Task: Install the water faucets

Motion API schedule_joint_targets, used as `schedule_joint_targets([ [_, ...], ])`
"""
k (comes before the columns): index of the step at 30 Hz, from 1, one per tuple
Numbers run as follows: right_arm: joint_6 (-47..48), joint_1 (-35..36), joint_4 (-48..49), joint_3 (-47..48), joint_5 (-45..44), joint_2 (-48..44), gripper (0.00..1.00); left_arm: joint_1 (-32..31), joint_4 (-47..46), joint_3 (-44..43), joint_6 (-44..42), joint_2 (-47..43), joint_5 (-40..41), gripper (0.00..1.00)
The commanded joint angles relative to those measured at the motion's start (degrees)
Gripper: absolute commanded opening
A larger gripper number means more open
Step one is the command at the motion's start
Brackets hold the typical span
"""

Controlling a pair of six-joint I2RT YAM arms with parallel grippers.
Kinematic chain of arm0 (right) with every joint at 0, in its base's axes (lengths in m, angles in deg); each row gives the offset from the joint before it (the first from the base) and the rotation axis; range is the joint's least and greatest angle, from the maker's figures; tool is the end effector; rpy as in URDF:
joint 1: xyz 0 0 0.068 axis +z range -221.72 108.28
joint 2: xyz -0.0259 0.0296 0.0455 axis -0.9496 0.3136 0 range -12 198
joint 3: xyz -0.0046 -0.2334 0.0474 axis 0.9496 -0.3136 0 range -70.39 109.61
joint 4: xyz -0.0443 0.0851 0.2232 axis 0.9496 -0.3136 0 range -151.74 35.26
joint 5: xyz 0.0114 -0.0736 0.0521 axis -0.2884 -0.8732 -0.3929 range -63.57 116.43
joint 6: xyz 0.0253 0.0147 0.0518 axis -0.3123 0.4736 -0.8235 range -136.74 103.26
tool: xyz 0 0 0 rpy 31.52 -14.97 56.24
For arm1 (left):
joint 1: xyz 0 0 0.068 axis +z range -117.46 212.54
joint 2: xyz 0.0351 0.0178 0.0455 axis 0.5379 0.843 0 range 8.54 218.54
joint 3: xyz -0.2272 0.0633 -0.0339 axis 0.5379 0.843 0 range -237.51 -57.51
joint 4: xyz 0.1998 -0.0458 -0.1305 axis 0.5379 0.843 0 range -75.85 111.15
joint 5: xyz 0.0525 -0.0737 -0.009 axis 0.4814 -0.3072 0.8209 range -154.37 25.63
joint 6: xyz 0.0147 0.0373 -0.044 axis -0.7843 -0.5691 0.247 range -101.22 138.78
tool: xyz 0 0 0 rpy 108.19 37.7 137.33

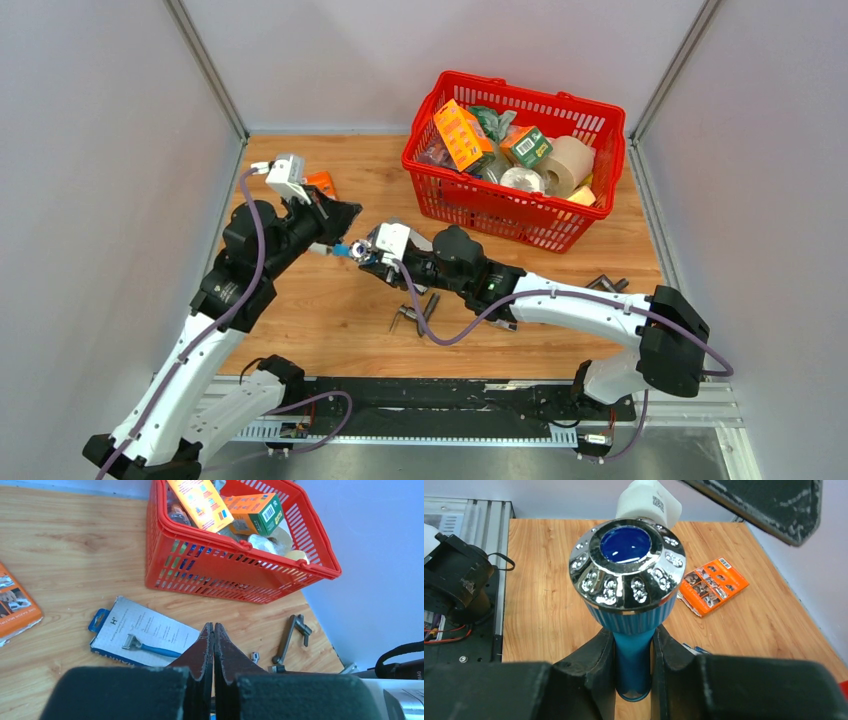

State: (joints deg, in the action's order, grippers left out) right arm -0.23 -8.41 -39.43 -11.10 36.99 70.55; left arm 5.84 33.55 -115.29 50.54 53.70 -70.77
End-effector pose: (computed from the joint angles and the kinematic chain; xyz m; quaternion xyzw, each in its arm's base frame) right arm 0.1442 0.3043 0.2897 -0.5284 0.5374 0.3233 0.5723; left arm 0.1607 -0.0862 0.3691 0.0040 0.7475 -0.3602 0.5581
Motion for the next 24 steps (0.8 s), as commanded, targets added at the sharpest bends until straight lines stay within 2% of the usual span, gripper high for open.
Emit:
schedule_joint_targets([
  [1,-3.7,-0.7,7.9,-2.1,-2.4,-0.2,0.00,0.0,-1.7,-0.4,1.9,-2.0,4.1,0.00],
  [3,-3.4,-1.3,10.3,-4.7,-4.1,-0.2,0.00,-0.1,1.7,-2.0,2.8,-2.5,6.2,0.21],
  [4,-2.8,-1.6,11.7,-5.9,-5.3,-0.4,0.00,-0.1,2.7,-3.3,3.8,-2.5,8.2,0.27],
  [5,-1.9,-1.7,13.0,-7.2,-6.3,-0.3,0.00,-0.1,5.1,-4.1,4.2,-2.5,9.7,0.43],
  [6,-1.4,-2.0,13.5,-8.1,-7.0,-0.4,0.00,-0.1,6.2,-5.3,6.0,-2.5,11.0,0.52],
  [7,-0.6,-2.2,13.9,-8.8,-7.9,-0.4,0.00,-0.1,9.2,-5.9,7.4,-2.6,13.6,0.69],
  [9,0.9,-2.6,16.4,-10.6,-9.4,-0.6,0.00,-0.1,14.2,-7.7,10.9,-2.5,17.3,0.87],
  [12,2.5,-2.8,19.6,-13.0,-10.2,-1.4,0.00,0.1,21.3,-9.0,17.1,-2.3,21.5,0.90],
  [14,3.3,-2.8,21.3,-13.9,-10.2,-1.9,0.00,0.0,23.1,-7.4,19.6,-2.7,21.2,1.00],
  [21,4.1,-3.0,24.3,-15.2,-9.8,-2.7,0.00,2.6,13.0,7.4,32.2,-8.7,15.0,1.00],
  [24,4.1,-2.9,24.8,-15.4,-9.1,-2.9,0.00,5.0,9.3,10.8,36.3,-10.3,13.0,1.00],
])
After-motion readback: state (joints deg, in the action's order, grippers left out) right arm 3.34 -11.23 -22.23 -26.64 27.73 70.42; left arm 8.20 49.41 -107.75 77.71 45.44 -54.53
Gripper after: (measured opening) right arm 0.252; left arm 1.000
